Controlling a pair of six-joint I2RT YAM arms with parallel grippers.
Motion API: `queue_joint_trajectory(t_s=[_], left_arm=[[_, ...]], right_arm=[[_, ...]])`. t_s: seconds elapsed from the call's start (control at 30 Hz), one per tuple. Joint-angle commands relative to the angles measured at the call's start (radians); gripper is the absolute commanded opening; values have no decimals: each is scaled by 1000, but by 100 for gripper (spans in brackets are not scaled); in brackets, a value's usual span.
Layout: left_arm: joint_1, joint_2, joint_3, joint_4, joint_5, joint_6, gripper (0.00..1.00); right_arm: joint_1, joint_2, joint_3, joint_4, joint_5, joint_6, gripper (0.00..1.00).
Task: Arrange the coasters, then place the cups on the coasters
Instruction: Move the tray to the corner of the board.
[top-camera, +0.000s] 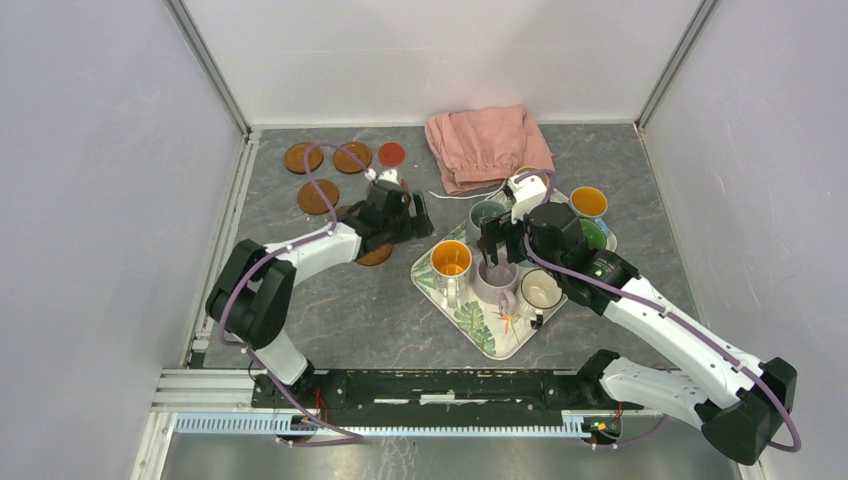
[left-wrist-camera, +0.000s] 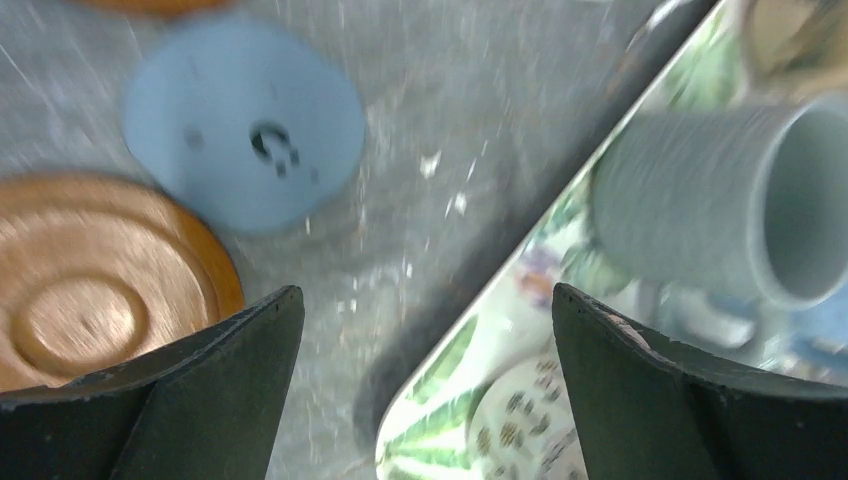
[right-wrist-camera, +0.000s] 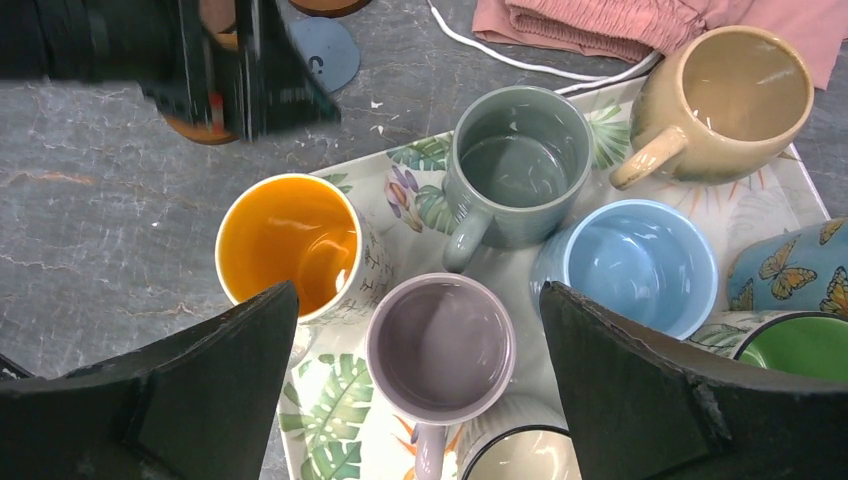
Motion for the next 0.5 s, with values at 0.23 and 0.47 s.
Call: queue_joint_trajectory(t_s=[0.23, 0.47], left_arm=[[-91, -42, -205, 143, 39, -95, 100], [-176, -29, -246, 210, 117, -206, 100]], right_arm=[[-3, -2, 41, 24, 11, 61, 98], [-1, 2, 76, -17, 33, 79, 98]])
